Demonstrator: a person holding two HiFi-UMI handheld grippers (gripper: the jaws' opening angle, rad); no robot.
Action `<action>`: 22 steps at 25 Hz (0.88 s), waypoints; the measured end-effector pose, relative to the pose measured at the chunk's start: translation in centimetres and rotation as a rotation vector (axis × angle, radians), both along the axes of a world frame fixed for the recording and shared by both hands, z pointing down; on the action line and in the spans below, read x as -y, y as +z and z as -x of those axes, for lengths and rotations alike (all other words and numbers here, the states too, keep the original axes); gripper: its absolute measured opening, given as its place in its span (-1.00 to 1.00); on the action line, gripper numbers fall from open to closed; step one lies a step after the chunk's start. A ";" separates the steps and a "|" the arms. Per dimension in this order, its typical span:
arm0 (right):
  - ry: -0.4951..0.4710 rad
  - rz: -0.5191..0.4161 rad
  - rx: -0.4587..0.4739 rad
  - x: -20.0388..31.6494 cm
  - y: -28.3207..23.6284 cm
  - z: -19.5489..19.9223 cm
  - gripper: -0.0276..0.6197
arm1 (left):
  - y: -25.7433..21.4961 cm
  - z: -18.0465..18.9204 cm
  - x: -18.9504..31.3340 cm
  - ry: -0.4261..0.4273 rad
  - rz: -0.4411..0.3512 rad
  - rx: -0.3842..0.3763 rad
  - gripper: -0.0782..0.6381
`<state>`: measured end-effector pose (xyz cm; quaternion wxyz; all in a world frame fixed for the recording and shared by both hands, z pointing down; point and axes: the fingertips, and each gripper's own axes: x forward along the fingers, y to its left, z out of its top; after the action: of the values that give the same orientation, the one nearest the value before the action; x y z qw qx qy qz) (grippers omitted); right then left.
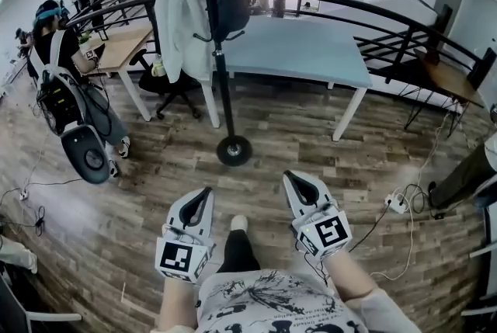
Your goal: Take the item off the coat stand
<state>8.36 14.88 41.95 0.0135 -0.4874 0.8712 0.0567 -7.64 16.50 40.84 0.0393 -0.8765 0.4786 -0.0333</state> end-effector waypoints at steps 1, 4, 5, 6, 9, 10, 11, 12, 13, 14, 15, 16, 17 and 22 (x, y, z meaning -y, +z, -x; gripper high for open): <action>0.003 0.010 0.002 1.3 0.3 0.2 -0.93 | 0.2 0.3 1.4 -0.001 0.005 -0.001 -0.77; 0.019 0.024 0.001 5.7 0.5 0.6 -0.93 | 0.2 1.0 6.0 0.006 0.008 -0.007 -0.77; 0.023 0.023 0.002 7.4 0.2 0.7 -0.93 | -0.1 1.3 7.6 0.010 0.004 -0.009 -0.77; 0.026 0.020 0.002 9.1 -0.2 0.9 -0.93 | -0.4 1.6 9.4 0.013 -0.003 -0.011 -0.77; 0.043 0.001 -0.012 15.2 -1.4 1.5 -0.93 | -1.3 2.6 15.4 0.024 -0.023 -0.015 -0.77; 0.054 -0.002 -0.017 17.3 -1.8 1.6 -0.93 | -1.6 2.9 17.6 0.032 -0.028 -0.019 -0.77; 0.065 -0.002 -0.019 19.4 -2.0 1.9 -0.93 | -1.8 3.2 19.8 0.042 -0.032 -0.024 -0.77; 0.074 0.001 -0.019 21.5 -2.0 2.2 -0.93 | -2.0 3.5 21.8 0.053 -0.036 -0.030 -0.77; 0.080 0.004 -0.018 23.4 -2.0 2.6 -0.93 | -2.3 3.8 23.8 0.064 -0.040 -0.037 -0.77; 0.084 0.007 -0.018 25.3 -2.0 3.0 -0.93 | -2.4 4.1 25.7 0.073 -0.043 -0.041 -0.77; 0.087 0.008 -0.018 27.1 -2.0 3.5 -0.93 | -2.6 4.3 27.5 0.083 -0.044 -0.044 -0.77; 0.089 0.009 -0.018 28.9 -2.0 4.0 -0.93 | -2.6 4.5 29.3 0.093 -0.046 -0.044 -0.77; 0.091 0.009 -0.018 30.6 -2.0 4.4 -0.93 | -2.6 4.6 30.9 0.105 -0.047 -0.042 -0.77; 0.091 0.041 -0.011 37.7 -0.7 6.6 -0.93 | -1.5 5.5 37.7 0.122 -0.052 -0.027 -0.77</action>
<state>1.80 -22.82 41.22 -0.0037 -0.5263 0.8493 0.0420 -13.17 -21.22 39.33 0.0578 -0.9030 0.4257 -0.0065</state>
